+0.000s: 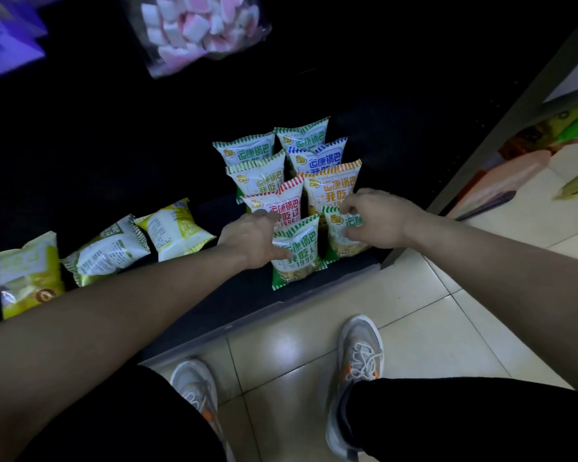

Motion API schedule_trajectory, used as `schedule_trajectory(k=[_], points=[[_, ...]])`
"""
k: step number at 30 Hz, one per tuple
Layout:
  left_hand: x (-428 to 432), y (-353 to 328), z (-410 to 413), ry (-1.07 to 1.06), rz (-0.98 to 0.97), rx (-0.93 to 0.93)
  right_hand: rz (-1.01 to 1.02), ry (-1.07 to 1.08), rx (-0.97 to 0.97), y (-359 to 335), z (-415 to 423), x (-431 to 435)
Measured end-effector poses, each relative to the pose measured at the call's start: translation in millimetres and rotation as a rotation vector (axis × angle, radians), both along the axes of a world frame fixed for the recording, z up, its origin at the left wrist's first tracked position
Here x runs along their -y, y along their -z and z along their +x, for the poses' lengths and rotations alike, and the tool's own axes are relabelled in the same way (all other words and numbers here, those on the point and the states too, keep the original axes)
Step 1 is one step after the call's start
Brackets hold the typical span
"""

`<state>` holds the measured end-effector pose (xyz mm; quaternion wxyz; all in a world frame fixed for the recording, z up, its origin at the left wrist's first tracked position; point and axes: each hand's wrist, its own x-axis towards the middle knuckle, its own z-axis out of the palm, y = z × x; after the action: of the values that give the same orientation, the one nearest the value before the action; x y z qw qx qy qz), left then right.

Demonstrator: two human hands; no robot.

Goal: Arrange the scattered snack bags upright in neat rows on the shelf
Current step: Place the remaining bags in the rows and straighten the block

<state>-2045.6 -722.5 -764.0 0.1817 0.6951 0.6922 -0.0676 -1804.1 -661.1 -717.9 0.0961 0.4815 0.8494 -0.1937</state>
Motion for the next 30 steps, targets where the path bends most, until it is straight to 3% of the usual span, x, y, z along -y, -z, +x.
schedule_trajectory(k=[11, 17, 22, 30], points=[[82, -88, -135, -0.231, 0.074, -0.071, 0.056, -0.168, -0.004, -34, -118, 35], [146, -72, -216, -0.423, 0.049, -0.022, 0.008, -0.290, 0.038, -4, -227, 51], [151, -46, -256, -0.446, -0.052, 0.033, -0.093, -0.159, 0.022, 66, -298, 44], [124, -20, -267, -0.531, -0.011, 0.187, -0.170, 0.222, -0.125, 137, -362, 29]])
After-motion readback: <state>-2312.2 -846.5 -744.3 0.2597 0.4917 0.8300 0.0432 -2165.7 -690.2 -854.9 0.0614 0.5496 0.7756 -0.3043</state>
